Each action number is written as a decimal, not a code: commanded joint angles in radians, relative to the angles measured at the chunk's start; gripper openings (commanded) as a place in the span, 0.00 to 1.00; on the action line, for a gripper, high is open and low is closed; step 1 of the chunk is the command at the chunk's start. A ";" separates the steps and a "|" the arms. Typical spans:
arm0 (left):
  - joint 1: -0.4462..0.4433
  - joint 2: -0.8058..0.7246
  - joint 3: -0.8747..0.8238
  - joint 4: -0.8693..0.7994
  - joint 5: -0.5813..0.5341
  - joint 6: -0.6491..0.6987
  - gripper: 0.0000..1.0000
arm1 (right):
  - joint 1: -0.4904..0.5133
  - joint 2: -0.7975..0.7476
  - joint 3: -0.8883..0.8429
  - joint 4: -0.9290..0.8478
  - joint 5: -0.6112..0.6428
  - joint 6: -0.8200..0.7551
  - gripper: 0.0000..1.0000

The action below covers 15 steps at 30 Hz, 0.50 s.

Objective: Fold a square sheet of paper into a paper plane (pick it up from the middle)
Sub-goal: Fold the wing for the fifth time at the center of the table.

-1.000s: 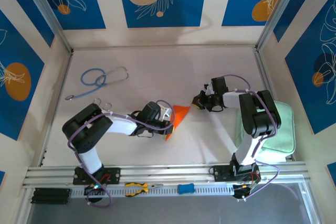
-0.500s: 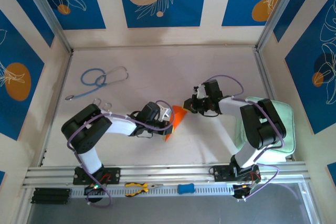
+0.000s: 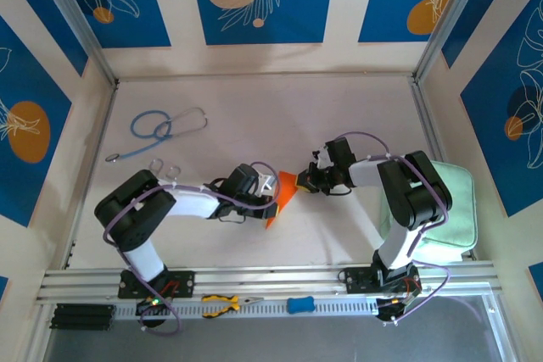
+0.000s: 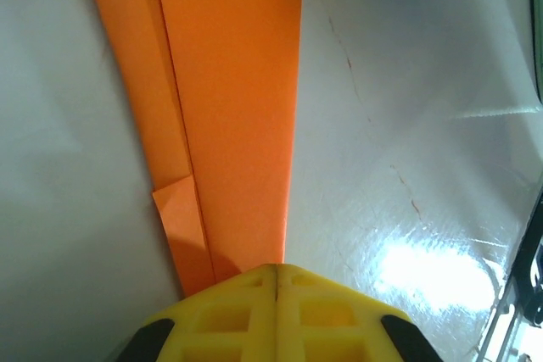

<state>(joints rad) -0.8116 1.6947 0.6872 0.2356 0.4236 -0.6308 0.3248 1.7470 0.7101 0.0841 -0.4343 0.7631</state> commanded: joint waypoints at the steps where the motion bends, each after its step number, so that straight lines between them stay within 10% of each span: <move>1: 0.010 -0.034 0.091 -0.095 0.032 0.019 0.04 | -0.006 0.027 -0.017 -0.020 0.021 -0.012 0.02; 15: 0.010 0.216 0.382 -0.258 0.074 0.079 0.03 | 0.000 0.042 -0.003 -0.042 0.016 -0.020 0.01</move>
<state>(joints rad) -0.8116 1.8866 1.0492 0.0635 0.4793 -0.5888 0.3248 1.7527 0.7113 0.0906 -0.4393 0.7593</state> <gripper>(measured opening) 0.064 0.063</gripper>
